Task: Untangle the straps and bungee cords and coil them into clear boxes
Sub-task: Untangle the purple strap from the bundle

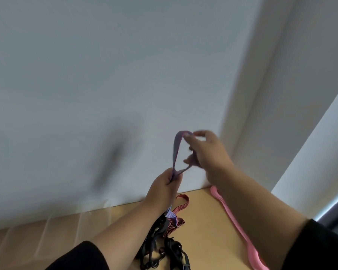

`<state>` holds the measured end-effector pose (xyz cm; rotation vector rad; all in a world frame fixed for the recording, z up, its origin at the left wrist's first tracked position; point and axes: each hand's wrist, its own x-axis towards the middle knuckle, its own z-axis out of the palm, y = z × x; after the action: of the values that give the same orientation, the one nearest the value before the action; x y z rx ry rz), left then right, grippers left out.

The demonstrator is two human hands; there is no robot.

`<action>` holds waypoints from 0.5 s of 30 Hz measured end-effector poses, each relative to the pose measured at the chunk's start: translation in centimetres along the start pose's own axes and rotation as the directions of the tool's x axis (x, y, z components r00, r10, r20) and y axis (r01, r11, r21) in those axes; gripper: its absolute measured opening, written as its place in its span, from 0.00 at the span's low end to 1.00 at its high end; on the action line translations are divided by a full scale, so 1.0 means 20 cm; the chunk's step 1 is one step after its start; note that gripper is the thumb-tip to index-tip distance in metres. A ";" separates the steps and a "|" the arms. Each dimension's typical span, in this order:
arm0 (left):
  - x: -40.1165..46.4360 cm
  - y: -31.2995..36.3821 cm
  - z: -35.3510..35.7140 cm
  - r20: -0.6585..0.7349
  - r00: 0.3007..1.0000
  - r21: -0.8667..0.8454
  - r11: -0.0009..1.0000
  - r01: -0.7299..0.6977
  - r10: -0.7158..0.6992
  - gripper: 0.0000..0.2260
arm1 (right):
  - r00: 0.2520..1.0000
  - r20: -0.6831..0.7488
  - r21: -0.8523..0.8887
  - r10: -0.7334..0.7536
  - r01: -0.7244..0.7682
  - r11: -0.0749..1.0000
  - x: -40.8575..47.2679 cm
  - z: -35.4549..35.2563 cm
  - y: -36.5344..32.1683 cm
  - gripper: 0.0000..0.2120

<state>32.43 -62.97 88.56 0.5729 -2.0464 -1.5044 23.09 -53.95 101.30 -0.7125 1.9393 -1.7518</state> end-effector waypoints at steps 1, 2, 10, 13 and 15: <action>-0.01 -0.01 0.01 0.002 1.000 -0.020 1.000 0.014 -0.014 0.15 | 0.998 0.034 -0.023 0.059 -0.058 0.998 -0.01 0.02 0.05 0.13; -0.01 -0.03 0.01 0.011 0.999 -0.014 0.999 0.038 -0.038 0.15 | 0.994 0.053 -0.062 0.094 -0.090 0.994 -0.02 0.03 0.08 0.13; -0.06 -0.14 0.03 0.063 0.996 0.188 0.981 0.050 -0.063 0.14 | 0.913 0.277 -0.695 -0.299 0.405 0.594 0.00 -0.05 -0.25 0.21; -0.03 -0.10 0.01 0.027 0.998 0.117 0.992 0.055 -0.058 0.14 | 0.884 0.293 -0.597 -0.363 0.466 0.653 0.01 -0.09 -0.30 0.18; -0.01 -0.08 0.00 0.023 0.999 0.118 0.992 0.039 -0.042 0.15 | 0.925 0.187 -0.231 -0.331 0.369 0.900 0.01 -0.08 -0.26 0.14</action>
<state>32.63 -63.31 86.92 0.6476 -2.1661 -1.4276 22.45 -53.17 106.57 -1.3196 2.0607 -1.5919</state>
